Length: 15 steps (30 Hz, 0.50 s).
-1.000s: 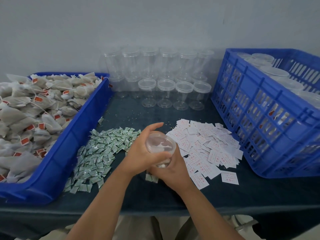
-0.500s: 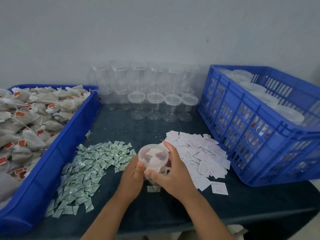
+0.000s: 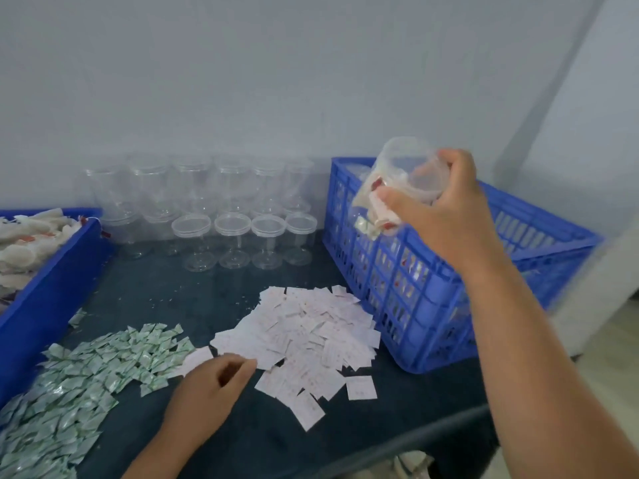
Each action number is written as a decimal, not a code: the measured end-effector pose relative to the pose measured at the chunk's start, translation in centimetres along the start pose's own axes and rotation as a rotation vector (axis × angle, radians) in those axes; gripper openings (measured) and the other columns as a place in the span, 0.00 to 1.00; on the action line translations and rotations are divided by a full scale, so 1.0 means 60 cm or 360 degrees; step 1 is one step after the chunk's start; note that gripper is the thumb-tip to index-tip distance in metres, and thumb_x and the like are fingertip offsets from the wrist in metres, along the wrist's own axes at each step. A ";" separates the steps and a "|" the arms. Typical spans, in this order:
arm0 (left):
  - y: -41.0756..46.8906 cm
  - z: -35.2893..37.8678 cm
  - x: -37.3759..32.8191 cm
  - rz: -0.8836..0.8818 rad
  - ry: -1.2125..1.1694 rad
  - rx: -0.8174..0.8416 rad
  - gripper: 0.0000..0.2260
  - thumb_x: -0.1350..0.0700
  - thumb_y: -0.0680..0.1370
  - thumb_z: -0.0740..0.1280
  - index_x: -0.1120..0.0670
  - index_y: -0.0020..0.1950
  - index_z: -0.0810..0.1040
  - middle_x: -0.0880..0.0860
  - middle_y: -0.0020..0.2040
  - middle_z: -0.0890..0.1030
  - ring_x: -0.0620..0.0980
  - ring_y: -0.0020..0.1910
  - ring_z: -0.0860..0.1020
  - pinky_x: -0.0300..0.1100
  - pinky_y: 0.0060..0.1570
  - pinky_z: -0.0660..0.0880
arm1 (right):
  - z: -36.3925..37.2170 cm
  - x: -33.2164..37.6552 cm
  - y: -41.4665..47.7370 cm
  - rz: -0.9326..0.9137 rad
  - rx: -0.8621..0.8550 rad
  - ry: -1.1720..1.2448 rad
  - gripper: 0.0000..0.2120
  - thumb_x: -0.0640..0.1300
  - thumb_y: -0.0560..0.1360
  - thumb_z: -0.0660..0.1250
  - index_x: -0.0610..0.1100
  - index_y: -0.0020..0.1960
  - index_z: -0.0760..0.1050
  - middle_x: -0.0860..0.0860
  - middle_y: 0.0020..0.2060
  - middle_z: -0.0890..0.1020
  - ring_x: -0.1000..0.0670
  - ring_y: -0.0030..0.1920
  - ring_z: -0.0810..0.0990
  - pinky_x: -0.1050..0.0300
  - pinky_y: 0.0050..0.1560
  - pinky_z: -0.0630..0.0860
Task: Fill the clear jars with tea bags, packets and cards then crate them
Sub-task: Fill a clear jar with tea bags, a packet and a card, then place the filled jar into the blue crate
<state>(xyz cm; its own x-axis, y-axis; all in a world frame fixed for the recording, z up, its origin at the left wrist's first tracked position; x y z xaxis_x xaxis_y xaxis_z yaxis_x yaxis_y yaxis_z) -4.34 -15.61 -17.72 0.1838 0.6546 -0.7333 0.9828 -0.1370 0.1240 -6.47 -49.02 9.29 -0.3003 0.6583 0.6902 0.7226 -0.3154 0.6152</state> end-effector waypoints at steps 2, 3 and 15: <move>0.012 0.009 -0.056 -0.0003 0.0021 -0.0004 0.11 0.34 0.78 0.67 0.38 0.48 0.82 0.35 0.45 0.83 0.33 0.46 0.80 0.46 0.52 0.81 | -0.030 -0.012 0.038 0.0041 0.0011 -0.0131 0.40 0.70 0.62 0.76 0.57 0.67 0.65 0.68 0.52 0.74 0.79 0.47 0.73 0.80 0.42 0.68; 0.019 0.015 -0.093 0.0076 -0.0001 -0.0017 0.11 0.34 0.78 0.68 0.39 0.51 0.82 0.35 0.47 0.83 0.33 0.49 0.79 0.42 0.52 0.80 | -0.037 -0.020 0.048 0.0073 0.0025 -0.0151 0.39 0.70 0.63 0.77 0.57 0.67 0.65 0.68 0.52 0.74 0.76 0.47 0.75 0.76 0.42 0.71; 0.095 0.136 -0.508 0.1513 -0.0021 0.0009 0.27 0.42 0.80 0.73 0.57 0.72 0.76 0.54 0.72 0.75 0.55 0.79 0.65 0.45 0.81 0.54 | -0.097 -0.085 0.116 0.0260 -0.0206 -0.0210 0.49 0.64 0.68 0.77 0.52 0.82 0.60 0.56 0.62 0.76 0.54 0.61 0.76 0.69 0.56 0.68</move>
<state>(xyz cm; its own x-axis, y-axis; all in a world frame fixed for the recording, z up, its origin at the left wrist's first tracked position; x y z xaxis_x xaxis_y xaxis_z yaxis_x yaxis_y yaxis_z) -4.53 -42.37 -0.12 0.9063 0.2585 -0.3343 0.4214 -0.6118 0.6694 -3.53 -58.53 12.26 -0.0958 0.6724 0.7339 0.6667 -0.5042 0.5490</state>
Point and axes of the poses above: each hand's wrist, its own y-axis towards the middle knuckle, its own z-axis out of the palm, x = y × z, the point moved 2 cm from there along y, towards the middle knuckle
